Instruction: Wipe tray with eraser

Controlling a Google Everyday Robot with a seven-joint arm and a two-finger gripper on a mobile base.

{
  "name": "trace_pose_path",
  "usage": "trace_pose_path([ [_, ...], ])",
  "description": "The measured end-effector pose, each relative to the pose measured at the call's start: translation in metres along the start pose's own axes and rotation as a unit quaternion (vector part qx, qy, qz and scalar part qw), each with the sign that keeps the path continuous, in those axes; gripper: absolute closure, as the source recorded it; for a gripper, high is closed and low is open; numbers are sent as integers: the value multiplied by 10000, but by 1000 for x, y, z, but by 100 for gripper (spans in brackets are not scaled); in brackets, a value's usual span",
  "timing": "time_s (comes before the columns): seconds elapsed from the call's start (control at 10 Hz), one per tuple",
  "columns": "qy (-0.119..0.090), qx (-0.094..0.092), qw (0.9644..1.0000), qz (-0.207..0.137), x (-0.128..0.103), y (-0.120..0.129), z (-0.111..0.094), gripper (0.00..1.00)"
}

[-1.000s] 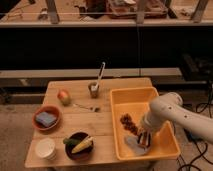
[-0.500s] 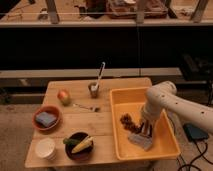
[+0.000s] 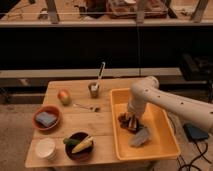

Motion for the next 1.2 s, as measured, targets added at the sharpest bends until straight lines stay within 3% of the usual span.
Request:
trace_pose_path([
  [0.3, -80, 351, 9979, -530, -14, -71, 13, 99],
  [0.5, -187, 501, 9950, -841, -34, -92, 21, 99],
  [0.9, -224, 442, 9951, -851, -42, -86, 21, 99],
  [1.2, -255, 157, 9983, -497, -76, -34, 12, 99],
])
